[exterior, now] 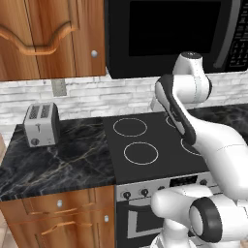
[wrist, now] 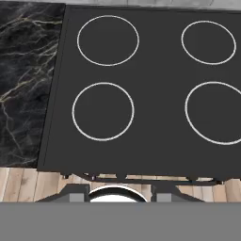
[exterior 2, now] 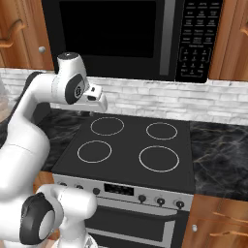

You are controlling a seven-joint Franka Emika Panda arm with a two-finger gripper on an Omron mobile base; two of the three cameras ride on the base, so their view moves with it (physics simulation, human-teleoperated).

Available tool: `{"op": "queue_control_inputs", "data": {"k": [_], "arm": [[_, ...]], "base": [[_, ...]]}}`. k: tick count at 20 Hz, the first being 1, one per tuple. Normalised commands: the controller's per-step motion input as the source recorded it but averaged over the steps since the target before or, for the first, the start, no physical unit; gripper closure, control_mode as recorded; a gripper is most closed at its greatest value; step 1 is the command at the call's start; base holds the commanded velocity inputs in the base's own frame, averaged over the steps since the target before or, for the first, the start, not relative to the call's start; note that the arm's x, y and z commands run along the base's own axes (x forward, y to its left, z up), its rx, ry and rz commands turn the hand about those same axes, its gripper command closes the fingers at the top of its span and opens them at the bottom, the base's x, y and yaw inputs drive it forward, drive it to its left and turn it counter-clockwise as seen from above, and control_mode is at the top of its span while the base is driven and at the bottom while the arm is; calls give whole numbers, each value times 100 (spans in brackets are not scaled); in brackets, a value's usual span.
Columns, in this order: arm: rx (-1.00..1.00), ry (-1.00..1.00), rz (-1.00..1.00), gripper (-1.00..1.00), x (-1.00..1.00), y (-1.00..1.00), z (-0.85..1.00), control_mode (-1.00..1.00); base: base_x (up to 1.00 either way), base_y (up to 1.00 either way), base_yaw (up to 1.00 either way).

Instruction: Take the pizza cutter from the drawer on the left and place it on the dining counter for cutting.

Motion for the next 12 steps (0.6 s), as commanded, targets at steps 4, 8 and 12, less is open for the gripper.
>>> {"op": "queue_control_inputs", "data": {"k": [4, 8, 12], "arm": [[0, 0, 0, -100, -51, 8, 0, -100], [0, -3, 0, -100, -89, 41, -10, -100], [-6, 0, 0, -100, -62, 89, -9, -100]], "base": [[0, 0, 0], [0, 0, 0], [0, 0, 0]]}}
